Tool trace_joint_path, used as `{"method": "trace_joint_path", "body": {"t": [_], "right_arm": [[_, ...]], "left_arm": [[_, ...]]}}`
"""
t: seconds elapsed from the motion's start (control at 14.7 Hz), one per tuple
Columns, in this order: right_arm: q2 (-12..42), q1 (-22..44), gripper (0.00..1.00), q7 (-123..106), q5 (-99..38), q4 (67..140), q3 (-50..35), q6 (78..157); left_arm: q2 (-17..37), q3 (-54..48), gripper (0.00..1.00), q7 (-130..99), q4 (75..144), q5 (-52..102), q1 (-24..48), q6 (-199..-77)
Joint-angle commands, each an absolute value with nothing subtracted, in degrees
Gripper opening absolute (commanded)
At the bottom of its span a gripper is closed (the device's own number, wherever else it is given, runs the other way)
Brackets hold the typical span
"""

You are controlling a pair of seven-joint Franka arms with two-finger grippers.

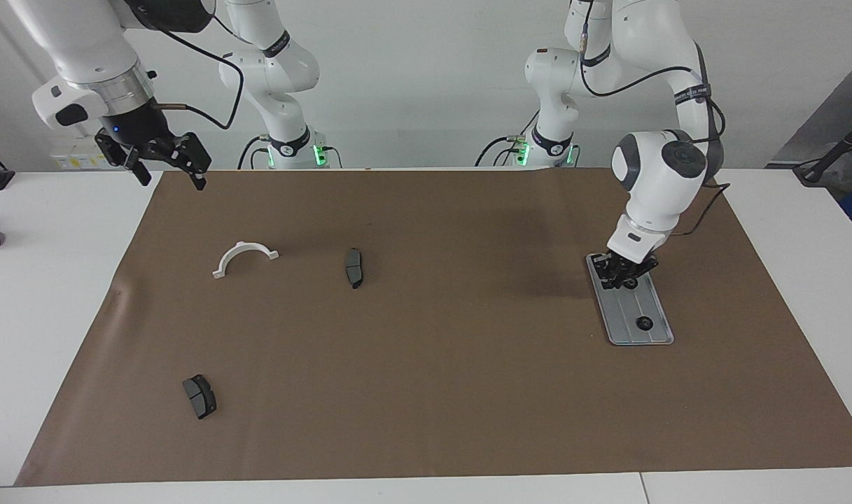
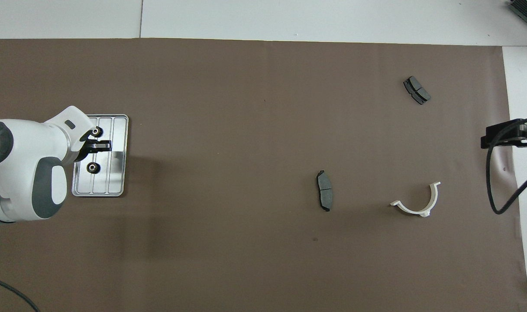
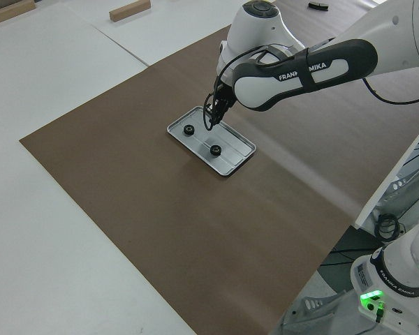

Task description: Pick bearing gear from pile to tray

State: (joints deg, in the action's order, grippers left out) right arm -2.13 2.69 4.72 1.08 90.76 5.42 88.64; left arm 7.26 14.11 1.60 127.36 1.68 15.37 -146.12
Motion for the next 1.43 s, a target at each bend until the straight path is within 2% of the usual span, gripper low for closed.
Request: {"method": "trace_joint_path", "body": {"t": [0.0, 0.14, 0.27, 0.48, 0.54, 0.61, 0.68, 1.02, 1.16, 1.36], "right_arm": [[-2.37, 2.29, 1.00, 5.36, 0.09, 90.88, 5.19, 87.37], [-2.37, 2.29, 1.00, 5.36, 0.09, 90.79, 5.19, 87.45], [-2.37, 2.11, 1.00, 5.36, 0.00, 90.79, 5.19, 87.45], [-2.37, 2.11, 1.00, 5.36, 0.00, 90.88, 5.19, 87.45], [-2.63, 2.37, 1.00, 5.19, 0.09, 91.40, 5.19, 87.36], [-3.42, 2.37, 1.00, 4.84, 0.09, 92.71, 5.19, 87.36], [-4.65, 2.37, 1.00, 4.49, 0.09, 94.29, 5.19, 87.97], [-5.27, 1.15, 1.00, -1.48, 0.35, 95.45, 5.36, 89.12], [-4.84, 1.23, 1.00, -1.59, 0.35, 94.75, 5.36, 90.43], [-4.75, 1.14, 1.00, -1.49, 0.35, 94.66, 5.54, 90.44]], "left_arm": [[6.15, 13.36, 0.04, 2.55, 130.78, 2.55, 14.42, -149.85], [6.59, 13.36, 0.25, 2.46, 130.87, 2.81, 14.41, -150.03], [7.21, 13.18, 0.26, 2.46, 130.87, 2.90, 14.50, -150.12], [7.21, 13.10, 0.40, 2.46, 130.78, 2.99, 14.41, -150.12], [7.21, 13.10, 0.52, 2.46, 130.78, 2.99, 14.68, -150.03], [7.21, 13.10, 0.70, 2.46, 130.52, 2.99, 14.85, -149.86], [7.29, 13.18, 1.00, 2.55, 130.17, 2.99, 15.03, -149.77], [4.23, 13.45, 1.00, 7.36, 127.80, 2.99, 15.03, -146.09], [2.12, 13.45, 1.00, 10.53, 124.65, 2.99, 14.85, -139.00], [0.35, 13.62, 1.00, 13.96, 115.70, 2.55, 13.80, -123.18]]}}
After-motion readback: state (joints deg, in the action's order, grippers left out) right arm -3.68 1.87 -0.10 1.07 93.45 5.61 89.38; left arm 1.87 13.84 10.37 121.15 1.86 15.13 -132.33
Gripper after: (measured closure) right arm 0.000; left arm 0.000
